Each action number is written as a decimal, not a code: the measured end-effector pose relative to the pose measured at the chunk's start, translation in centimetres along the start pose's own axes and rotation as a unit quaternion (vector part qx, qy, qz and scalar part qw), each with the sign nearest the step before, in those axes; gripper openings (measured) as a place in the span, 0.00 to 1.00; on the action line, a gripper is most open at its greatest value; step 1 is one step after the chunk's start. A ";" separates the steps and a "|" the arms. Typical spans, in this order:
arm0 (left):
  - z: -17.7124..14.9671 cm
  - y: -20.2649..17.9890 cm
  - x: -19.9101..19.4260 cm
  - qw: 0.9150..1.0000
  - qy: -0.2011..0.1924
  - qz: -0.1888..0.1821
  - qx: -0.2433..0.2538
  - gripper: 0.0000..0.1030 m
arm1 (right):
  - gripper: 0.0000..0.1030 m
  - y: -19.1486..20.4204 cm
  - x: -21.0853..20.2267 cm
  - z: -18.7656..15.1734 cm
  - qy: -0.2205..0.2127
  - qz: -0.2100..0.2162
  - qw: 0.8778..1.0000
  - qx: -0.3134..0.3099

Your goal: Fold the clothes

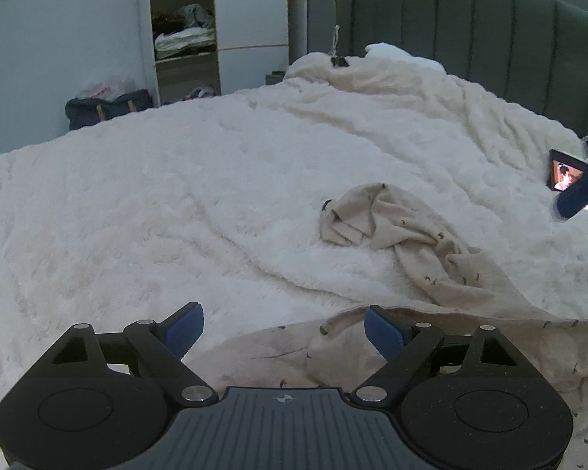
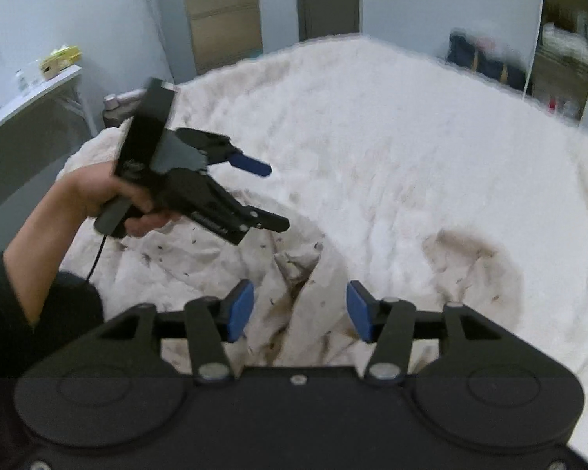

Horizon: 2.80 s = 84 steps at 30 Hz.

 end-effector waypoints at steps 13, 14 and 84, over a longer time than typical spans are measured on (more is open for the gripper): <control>0.3 -1.3 -1.0 0.998 -0.040 -0.027 0.051 0.85 | 0.01 4.7 6.5 -3.6 0.063 -0.150 0.972 -0.172; 0.4 -1.5 -1.3 0.997 -0.047 -0.031 0.057 0.85 | 0.01 5.4 5.3 -3.3 0.036 -0.181 0.960 -0.210; -1.3 11.2 -2.2 0.867 -0.074 0.192 -0.454 0.99 | 0.59 -18.3 11.6 -4.2 -0.039 -0.267 0.959 0.089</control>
Point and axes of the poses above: each gripper's, at about its wrist camera, not at the fingertips, and x roughly the way its jaws point, y to its left, z to its top, the point moved 2 cm from there along x, roughly the way its jaws point, and after that the axes turned 4 degrees about -x, right-handed, at the moved point
